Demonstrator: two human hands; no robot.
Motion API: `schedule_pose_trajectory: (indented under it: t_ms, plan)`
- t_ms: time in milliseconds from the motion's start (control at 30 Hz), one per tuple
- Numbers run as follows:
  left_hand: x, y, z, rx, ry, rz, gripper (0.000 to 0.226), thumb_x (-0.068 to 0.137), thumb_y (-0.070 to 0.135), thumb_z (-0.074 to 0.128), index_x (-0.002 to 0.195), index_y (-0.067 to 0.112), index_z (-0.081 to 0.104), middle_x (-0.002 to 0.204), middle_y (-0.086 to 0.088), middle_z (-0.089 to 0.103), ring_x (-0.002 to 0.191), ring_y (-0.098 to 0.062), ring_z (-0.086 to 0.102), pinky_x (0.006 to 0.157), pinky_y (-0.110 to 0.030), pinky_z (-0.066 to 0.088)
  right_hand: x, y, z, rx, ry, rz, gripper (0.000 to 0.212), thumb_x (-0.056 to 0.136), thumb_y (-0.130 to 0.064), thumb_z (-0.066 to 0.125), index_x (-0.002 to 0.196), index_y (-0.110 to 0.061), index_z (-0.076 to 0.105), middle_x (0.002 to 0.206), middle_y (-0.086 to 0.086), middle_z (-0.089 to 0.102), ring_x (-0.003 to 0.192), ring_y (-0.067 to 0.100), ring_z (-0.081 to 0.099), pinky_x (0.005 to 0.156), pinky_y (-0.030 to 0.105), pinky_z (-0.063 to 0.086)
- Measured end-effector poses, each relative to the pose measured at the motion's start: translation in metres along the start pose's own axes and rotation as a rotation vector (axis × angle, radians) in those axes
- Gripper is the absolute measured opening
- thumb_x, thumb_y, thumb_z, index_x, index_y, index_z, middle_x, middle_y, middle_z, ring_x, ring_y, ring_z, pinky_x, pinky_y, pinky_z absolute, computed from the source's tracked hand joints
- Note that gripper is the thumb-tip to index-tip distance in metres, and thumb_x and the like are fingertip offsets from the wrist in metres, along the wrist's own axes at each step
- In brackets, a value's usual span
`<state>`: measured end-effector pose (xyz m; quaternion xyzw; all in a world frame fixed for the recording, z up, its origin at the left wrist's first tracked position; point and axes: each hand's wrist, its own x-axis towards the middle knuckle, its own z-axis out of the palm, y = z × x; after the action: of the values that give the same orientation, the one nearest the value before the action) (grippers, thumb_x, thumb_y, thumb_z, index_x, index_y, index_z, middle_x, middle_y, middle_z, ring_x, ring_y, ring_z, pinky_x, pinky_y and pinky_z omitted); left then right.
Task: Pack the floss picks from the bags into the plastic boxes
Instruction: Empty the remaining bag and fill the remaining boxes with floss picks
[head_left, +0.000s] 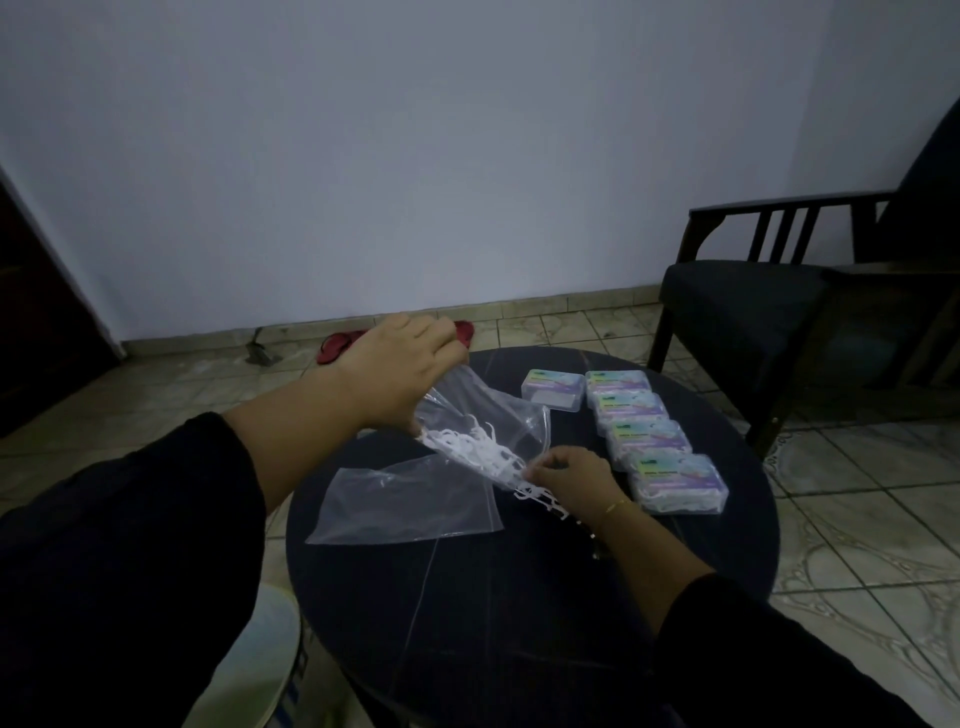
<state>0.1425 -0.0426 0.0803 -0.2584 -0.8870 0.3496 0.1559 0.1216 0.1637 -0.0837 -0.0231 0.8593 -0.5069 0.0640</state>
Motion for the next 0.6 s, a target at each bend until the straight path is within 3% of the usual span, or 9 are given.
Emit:
schedule_pose_trajectory:
  t_ms: [67, 167, 233, 300, 400, 467, 533, 600]
  plan:
    - [-0.002, -0.003, 0.0, 0.066, -0.031, -0.035, 0.093, 0.069, 0.068, 0.064, 0.139, 0.02, 0.027, 0.134, -0.002, 0.035, 0.12, -0.02, 0.037, 0.1, -0.032, 0.03, -0.002, 0.0, -0.002, 0.16, 0.016, -0.022, 0.012, 0.073, -0.035, 0.073, 0.067, -0.026, 0.07, 0.081, 0.004, 0.07, 0.086, 0.022, 0.063, 0.082, 0.044, 0.055]
    - [-0.004, -0.003, 0.004, 0.137, -0.047, -0.075, 0.089, 0.072, 0.066, 0.062, 0.138, 0.018, 0.027, 0.131, -0.004, 0.036, 0.116, -0.021, 0.039, 0.095, -0.033, 0.033, -0.009, -0.004, -0.008, 0.37, -0.037, -0.06, 0.016, 0.079, -0.013, 0.071, 0.067, -0.013, 0.06, 0.073, 0.01, 0.061, 0.071, 0.021, 0.054, 0.07, 0.035, 0.05]
    - [-0.004, -0.002, 0.004, 0.134, -0.034, -0.083, 0.079, 0.077, 0.063, 0.058, 0.135, 0.018, 0.031, 0.129, -0.004, 0.037, 0.114, -0.02, 0.04, 0.093, -0.032, 0.033, -0.011, -0.006, -0.009, 0.378, -0.084, -0.078, 0.017, 0.079, -0.003, 0.068, 0.074, -0.012, 0.055, 0.077, 0.009, 0.058, 0.072, 0.02, 0.053, 0.068, 0.029, 0.046]
    - [-0.003, -0.001, 0.003, 0.115, -0.009, -0.077, 0.069, 0.079, 0.057, 0.057, 0.132, 0.019, 0.034, 0.127, -0.003, 0.039, 0.113, -0.019, 0.041, 0.092, -0.031, 0.033, -0.009, -0.003, -0.008, 0.347, -0.101, -0.049, 0.028, 0.076, 0.0, 0.071, 0.09, -0.013, 0.051, 0.094, 0.008, 0.061, 0.084, 0.019, 0.059, 0.076, 0.031, 0.051]
    - [0.0, -0.002, 0.0, 0.079, 0.013, -0.07, 0.064, 0.081, 0.057, 0.054, 0.129, 0.018, 0.037, 0.125, -0.003, 0.041, 0.11, -0.019, 0.043, 0.091, -0.031, 0.034, -0.007, 0.0, -0.004, 0.138, -0.122, 0.009, 0.071, 0.064, -0.018, 0.08, 0.123, -0.024, 0.042, 0.122, 0.0, 0.057, 0.115, 0.021, 0.053, 0.096, 0.042, 0.048]
    - [0.001, -0.003, -0.002, 0.054, 0.045, -0.075, 0.066, 0.08, 0.063, 0.052, 0.127, 0.019, 0.039, 0.124, -0.003, 0.042, 0.108, -0.019, 0.044, 0.089, -0.031, 0.034, -0.007, 0.0, -0.002, -0.074, -0.145, 0.016, 0.084, 0.06, -0.033, 0.081, 0.132, -0.033, 0.039, 0.129, -0.004, 0.053, 0.125, 0.021, 0.044, 0.103, 0.045, 0.04]
    - [0.001, -0.004, -0.003, 0.017, 0.071, -0.088, 0.067, 0.078, 0.065, 0.053, 0.125, 0.018, 0.042, 0.122, -0.003, 0.044, 0.105, -0.018, 0.045, 0.087, -0.03, 0.035, -0.009, -0.003, -0.001, -0.268, -0.14, 0.011, 0.074, 0.067, -0.043, 0.078, 0.132, -0.034, 0.043, 0.131, -0.002, 0.048, 0.129, 0.022, 0.036, 0.106, 0.043, 0.033]
    - [0.001, -0.007, -0.005, -0.014, 0.103, -0.099, 0.067, 0.075, 0.065, 0.057, 0.122, 0.017, 0.046, 0.118, -0.003, 0.046, 0.101, -0.019, 0.047, 0.084, -0.03, 0.037, -0.01, -0.008, 0.0, -0.365, -0.126, -0.033, 0.05, 0.074, -0.05, 0.072, 0.117, -0.032, 0.054, 0.125, -0.002, 0.05, 0.127, 0.023, 0.035, 0.101, 0.04, 0.032]
